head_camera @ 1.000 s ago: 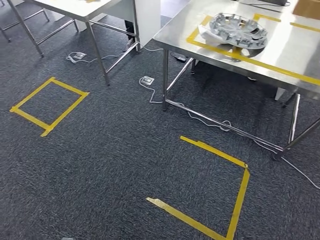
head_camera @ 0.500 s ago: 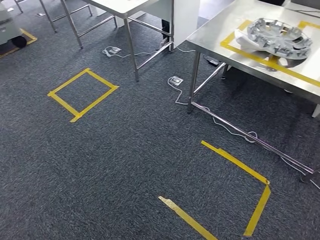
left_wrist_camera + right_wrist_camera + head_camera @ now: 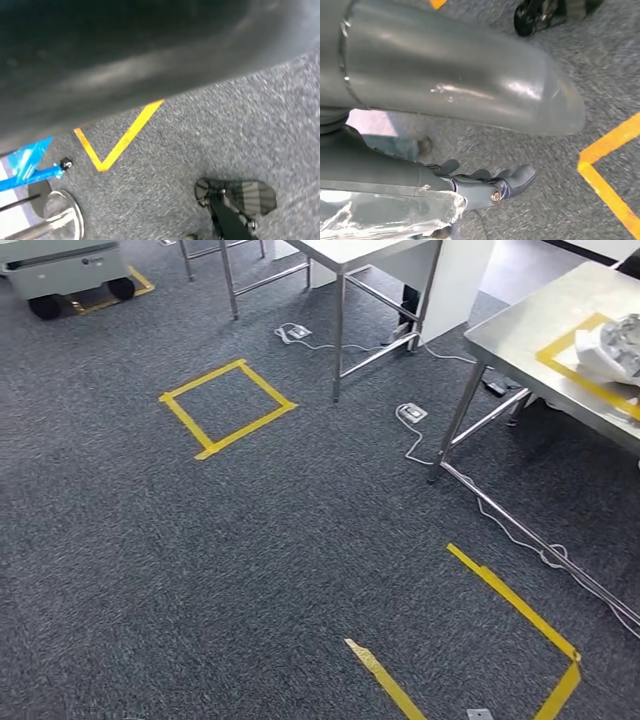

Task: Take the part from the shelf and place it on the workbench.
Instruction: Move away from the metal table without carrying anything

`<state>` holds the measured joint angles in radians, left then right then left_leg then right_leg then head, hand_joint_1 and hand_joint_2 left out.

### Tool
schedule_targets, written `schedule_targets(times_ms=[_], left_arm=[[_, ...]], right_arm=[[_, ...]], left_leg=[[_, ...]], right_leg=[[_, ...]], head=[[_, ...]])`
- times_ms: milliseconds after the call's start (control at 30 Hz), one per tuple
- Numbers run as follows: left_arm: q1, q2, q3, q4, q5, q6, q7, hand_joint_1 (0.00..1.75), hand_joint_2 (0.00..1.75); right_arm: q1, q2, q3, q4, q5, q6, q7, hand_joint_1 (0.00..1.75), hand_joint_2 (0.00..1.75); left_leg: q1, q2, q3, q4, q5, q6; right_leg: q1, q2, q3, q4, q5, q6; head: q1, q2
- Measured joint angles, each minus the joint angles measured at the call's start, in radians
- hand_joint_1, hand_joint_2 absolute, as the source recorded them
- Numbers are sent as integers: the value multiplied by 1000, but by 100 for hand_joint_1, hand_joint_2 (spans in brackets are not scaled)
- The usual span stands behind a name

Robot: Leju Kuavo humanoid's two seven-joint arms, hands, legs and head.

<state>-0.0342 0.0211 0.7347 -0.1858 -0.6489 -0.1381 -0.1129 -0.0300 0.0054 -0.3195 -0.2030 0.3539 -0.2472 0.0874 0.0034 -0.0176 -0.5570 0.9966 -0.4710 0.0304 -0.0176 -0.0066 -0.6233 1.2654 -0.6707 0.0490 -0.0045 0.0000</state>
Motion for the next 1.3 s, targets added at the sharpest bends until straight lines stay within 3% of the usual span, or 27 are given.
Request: schedule_targets(times_ms=[33, 67, 100, 167, 233, 300, 367, 433, 500, 533, 567, 600, 667, 733, 833, 900, 933, 1033, 1067, 1100, 1133, 1200, 1233, 1300], left_arm=[[0, 0, 0, 0, 0, 0, 0, 0, 0], [1, 0, 0, 0, 0, 0, 1, 0, 0], [1, 0, 0, 0, 0, 0, 2, 0, 0], [1, -2, 0, 0, 0, 0, 4, 0, 0], [0, -3, 0, 1, 0, 0, 4, 0, 0], [4, -2, 0, 1, 0, 0, 5, 0, 0], [8, -1, 0, 1, 0, -1, 5, 0, 0], [6, -1, 0, 2, 0, -1, 5, 0, 0], [2, 0, 0, 2, 0, -1, 5, 0, 0], [3, 0, 0, 2, 0, -1, 5, 0, 0], [5, 0, 0, 2, 0, -1, 5, 0, 0], [6, 1, 0, 2, 0, -1, 5, 0, 0], [6, 2, 0, 2, 0, -1, 5, 0, 0], [2, 3, 0, 2, 0, -2, 5, 0, 0], [-1, 3, 0, 2, 0, -2, 5, 0, 0], [-1, 3, 0, 2, 0, -2, 5, 0, 0], [0, 3, 0, 2, 0, -2, 7, 0, 0], [-3, 2, 0, 2, -3, -3, 13, 0, 0], [-5, 2, 0, 2, -3, -4, 15, 0, 0], [-4, 3, 0, 2, -3, -4, 16, 0, 0], [-4, 2, 0, 2, -3, -5, 18, 0, 0], [-4, 2, 0, 2, -3, -6, 19, 0, 0], [-5, 2, 0, 2, -3, -6, 20, 0, 0], [-4, 2, 0, 2, -3, -6, 22, 0, 0]], right_arm=[[1, 0, 1, 0, 1, 0, 0, 0, 0], [2, 0, 2, 1, 2, 0, 0, 0, 0], [2, -1, 3, 1, 2, 0, 0, 0, 0], [1, -2, 5, 1, 2, 0, 0, 0, 0], [-1, -4, 6, 1, 2, 0, 0, 0, 0], [-3, -4, 8, 1, 3, -1, 1, 0, 0], [-4, -3, 10, 1, 5, -2, 2, 0, 0], [-1, -2, 13, 1, 5, -4, 5, 0, 0], [3, -2, 14, 2, 5, -6, 8, 0, 0], [3, -2, 14, 2, 5, -7, 9, 0, 0], [3, -2, 15, 2, 5, -7, 10, 0, 0], [2, -2, 15, 2, 5, -8, 12, 0, 0], [2, -2, 16, 2, 5, -8, 15, 0, 0], [2, -2, 16, 2, 5, -8, 17, 0, 0], [1, -2, 16, 2, 5, -8, 18, 0, 0], [1, -2, 16, 2, 5, -8, 19, 0, 0], [-1, -1, 16, 2, 6, -7, 23, 0, 0], [-2, 1, 19, 2, 14, -5, 37, 0, 0], [-1, 2, 20, 3, 18, -5, 40, 0, 0], [0, 2, 21, 3, 21, -6, 41, 0, 0], [0, 2, 23, 4, 24, -8, 42, 0, 0], [-1, 2, 27, 4, 27, -10, 42, 0, 0], [-2, 2, 28, 5, 29, -11, 42, 0, 0], [-5, 2, 30, 5, 32, -13, 42, 0, 0]], left_leg=[[-3, -14, 1, 0, 0, 1], [-5, -29, 3, 0, -1, 1], [-7, -43, 5, 0, -1, 1], [-10, -70, 6, 2, -2, -1], [-10, -94, 0, 4, -2, -9], [-8, -112, -6, 4, 1, -20], [-8, -78, -19, 30, -19, -31], [-8, -19, -66, 128, -78, -42], [-1, 3, -128, 253, -130, -53], [3, 6, -143, 282, -131, -57], [6, 10, -138, 271, -112, -60], [9, 18, -114, 223, -77, -62], [7, 67, -44, 87, -13, -60], [-1, 110, -8, 13, 3, -51], [-4, 114, -6, 6, -1, -44], [-4, 108, -9, 9, -2, -40], [-2, 94, -9, 7, -1, -32], [1, 19, -6, 1, 2, -2], [0, -1, -6, 2, 1, 1], [-1, -15, -5, 2, 1, 1], [-2, -29, -3, 2, 1, 0], [-4, -55, 0, 3, -1, -4], [-4, -66, -1, 5, -2, -7], [-3, -86, -7, 6, 1, -18]], right_leg=[[1, 3, -18, 20, 9, -4], [3, 6, -19, 0, 37, -10], [5, 13, -1, -56, 79, -16], [6, 57, 51, -194, 147, -30], [7, 86, 82, -261, 164, -35], [7, 70, 90, -269, 165, -37], [4, 47, 96, -279, 170, -45], [3, 18, 100, -285, 171, -52], [3, -12, 102, -286, 167, -53], [3, -25, 103, -285, 165, -53], [3, -38, 106, -285, 162, -51], [2, -50, 110, -285, 159, -49], [5, -73, 121, -284, 150, -39], [11, -88, 126, -281, 141, -30], [14, -92, 127, -279, 138, -26], [15, -100, 128, -280, 137, -24], [13, -97, 130, -276, 128, -18], [7, -18, 29, -58, 19, -1], [6, 2, -12, 13, -2, -2], [6, 4, -21, 14, 15, -4], [6, 7, -10, -26, 51, -7], [5, 42, 43, -164, 131, -15], [4, 61, 67, -220, 152, -18], [4, 82, 89, -262, 156, -22]], head=[[0, 0], [0, 0], [0, 0], [0, 0], [0, 0], [0, 0], [-4, 0], [-9, 0], [-11, 0], [-11, 0], [-11, 0], [-11, 0], [-11, 0], [-12, 0], [-13, 0], [-10, 0], [-8, 0], [1, 0], [2, 0], [3, 0], [3, 0], [3, 0], [3, 0], [2, 0]])
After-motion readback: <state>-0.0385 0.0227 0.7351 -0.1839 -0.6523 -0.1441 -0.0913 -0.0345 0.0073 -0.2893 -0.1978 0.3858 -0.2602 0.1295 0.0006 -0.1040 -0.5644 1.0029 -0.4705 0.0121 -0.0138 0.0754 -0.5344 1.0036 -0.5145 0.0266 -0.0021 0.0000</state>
